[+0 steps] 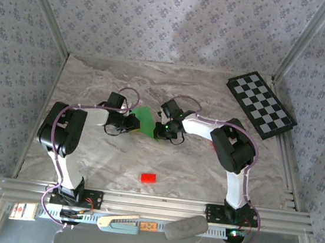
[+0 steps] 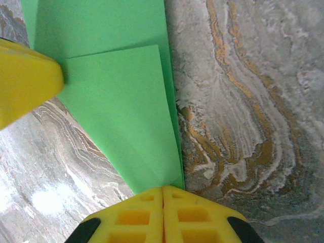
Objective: Fold a paper plane with a square sheet of paper (pick it up from the middle)
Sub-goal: Third fold the triangle at the center of the table.
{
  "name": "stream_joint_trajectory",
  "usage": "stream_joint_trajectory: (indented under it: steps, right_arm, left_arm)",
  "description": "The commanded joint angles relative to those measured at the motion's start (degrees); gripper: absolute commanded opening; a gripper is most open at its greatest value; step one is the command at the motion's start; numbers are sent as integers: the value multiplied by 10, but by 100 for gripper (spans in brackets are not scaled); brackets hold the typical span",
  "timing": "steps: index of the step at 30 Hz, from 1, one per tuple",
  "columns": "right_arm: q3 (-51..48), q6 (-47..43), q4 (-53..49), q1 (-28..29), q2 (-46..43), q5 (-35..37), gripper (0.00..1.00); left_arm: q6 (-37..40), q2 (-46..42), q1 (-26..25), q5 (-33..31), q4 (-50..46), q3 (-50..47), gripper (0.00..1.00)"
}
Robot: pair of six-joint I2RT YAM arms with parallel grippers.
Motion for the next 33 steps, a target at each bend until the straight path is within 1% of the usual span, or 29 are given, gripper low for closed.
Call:
stream_joint_trajectory:
  steps: [1,6,9,13,15,17,19,20,25,29,33]
  right_arm:
    - [-38,7,-118,-12,40,56,8]
    - [-28,6,-95,-11,18,31,9]
    - [0,0,-79,-9,-10,16,12]
    - [27,-13,-48,-4,-60,20,19]
    - [19,-21,-25,-1,-84,27,25]
    - [-2,-28,6,2,-106,41,30]
    - [-15,-28,24,5,-118,59,34]
    - [-17,-25,29,6,-119,62,35]
    - [0,-14,33,16,-86,54,35]
    - [13,-6,28,20,-59,58,32]
    - [23,-4,26,15,-39,66,31]
  left_arm:
    - [26,-14,28,-89,-29,-17,16]
    - [9,-63,28,-78,-41,2,18]
    - [-15,-94,28,-86,-46,12,21]
    - [-62,-133,28,-96,-34,3,33]
    - [-86,-146,28,-96,-26,-6,40]
    - [-111,-156,28,-93,-14,-18,49]
    - [-132,-161,27,-81,-1,-26,53]
    - [-144,-160,27,-71,10,-30,55]
    - [-183,-149,18,-37,49,-49,58]
    - [-199,-134,12,-17,66,-58,58]
    - [-214,-116,5,2,84,-63,55]
